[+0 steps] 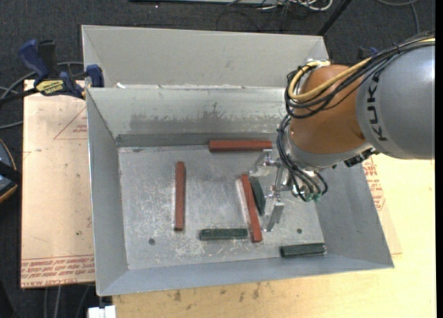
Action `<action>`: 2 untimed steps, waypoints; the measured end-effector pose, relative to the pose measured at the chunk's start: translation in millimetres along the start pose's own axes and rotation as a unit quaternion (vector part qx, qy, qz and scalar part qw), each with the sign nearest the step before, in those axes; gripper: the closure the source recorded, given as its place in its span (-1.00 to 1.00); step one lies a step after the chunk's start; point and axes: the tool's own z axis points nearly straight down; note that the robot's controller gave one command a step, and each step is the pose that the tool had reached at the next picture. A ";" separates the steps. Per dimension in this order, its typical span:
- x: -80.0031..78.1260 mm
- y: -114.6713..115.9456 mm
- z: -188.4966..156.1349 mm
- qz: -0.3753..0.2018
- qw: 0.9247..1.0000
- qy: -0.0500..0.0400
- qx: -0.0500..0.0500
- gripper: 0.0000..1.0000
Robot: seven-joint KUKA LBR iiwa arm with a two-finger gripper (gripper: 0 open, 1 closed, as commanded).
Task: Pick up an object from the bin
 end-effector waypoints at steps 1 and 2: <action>-2.0 0.0 -3.8 0.000 1.000 -0.004 0.000 -1.00; 15.7 21.9 69.5 -0.134 0.991 -0.004 0.001 1.00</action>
Offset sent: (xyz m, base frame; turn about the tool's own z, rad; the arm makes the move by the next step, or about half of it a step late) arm -0.0192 0.0212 -0.0754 -0.2716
